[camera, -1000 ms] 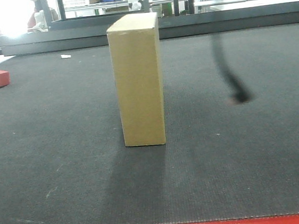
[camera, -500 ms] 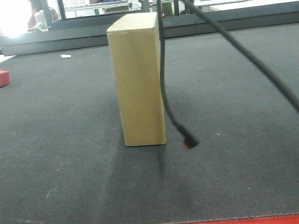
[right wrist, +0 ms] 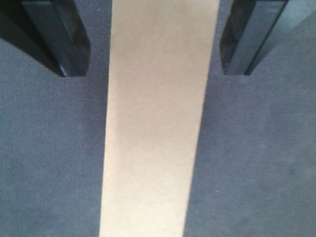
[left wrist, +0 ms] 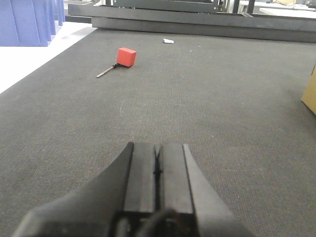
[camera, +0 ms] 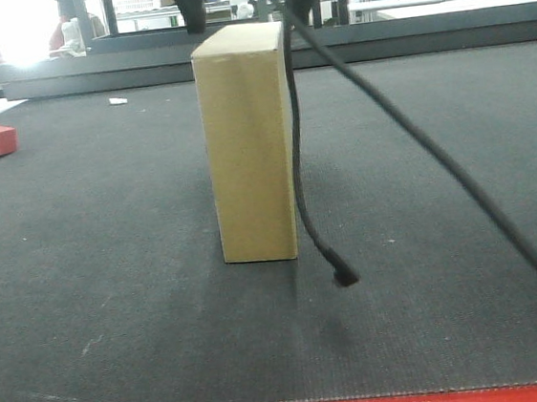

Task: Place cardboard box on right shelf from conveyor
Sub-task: 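Lower the open right gripper over the box and close on it, then lift the gripped box off the conveyor with the right gripper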

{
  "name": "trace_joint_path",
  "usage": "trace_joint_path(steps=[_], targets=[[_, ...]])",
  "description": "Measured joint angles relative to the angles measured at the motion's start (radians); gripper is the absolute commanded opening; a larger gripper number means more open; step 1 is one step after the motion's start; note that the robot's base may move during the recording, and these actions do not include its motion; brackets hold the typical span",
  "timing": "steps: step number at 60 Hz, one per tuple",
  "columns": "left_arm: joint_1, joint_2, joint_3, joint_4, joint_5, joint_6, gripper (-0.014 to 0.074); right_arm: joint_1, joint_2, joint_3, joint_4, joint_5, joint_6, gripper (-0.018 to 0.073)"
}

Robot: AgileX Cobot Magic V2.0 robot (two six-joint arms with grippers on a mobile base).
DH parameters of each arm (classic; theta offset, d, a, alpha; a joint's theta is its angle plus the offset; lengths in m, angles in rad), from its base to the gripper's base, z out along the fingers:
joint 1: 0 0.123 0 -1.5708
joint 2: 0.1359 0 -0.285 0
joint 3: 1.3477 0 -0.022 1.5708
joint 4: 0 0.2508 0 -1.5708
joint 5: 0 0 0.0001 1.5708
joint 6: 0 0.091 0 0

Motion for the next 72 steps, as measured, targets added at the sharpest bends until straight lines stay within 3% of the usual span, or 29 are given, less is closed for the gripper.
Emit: trace_joint_path(steps=[12,17,31,37,59,72], targets=[[0.000,0.000,0.000,0.000,0.000,0.000,-0.0116,-0.013,0.044,0.000,0.008,0.000,0.002,0.0631],[0.000,0.000,0.000,0.000,0.000,0.000,-0.0116,-0.021,0.057,0.000,0.018,-0.002,0.002,0.0591],[0.000,0.000,0.000,0.000,0.000,0.000,-0.0116,-0.036,0.063,0.000,0.035,-0.009,-0.002,0.0249],[0.000,0.000,0.000,0.000,0.000,0.000,-0.0116,-0.043,0.063,0.000,0.047,-0.012,-0.030,0.0165],[0.000,0.000,0.000,0.000,0.000,0.000,-0.0116,-0.151,-0.085,0.034,0.120,-0.016,-0.299,0.0158],[0.000,0.000,0.000,0.000,0.000,0.000,-0.0116,-0.229,-0.309,0.244,0.157,-0.049,-0.469,0.0158]])
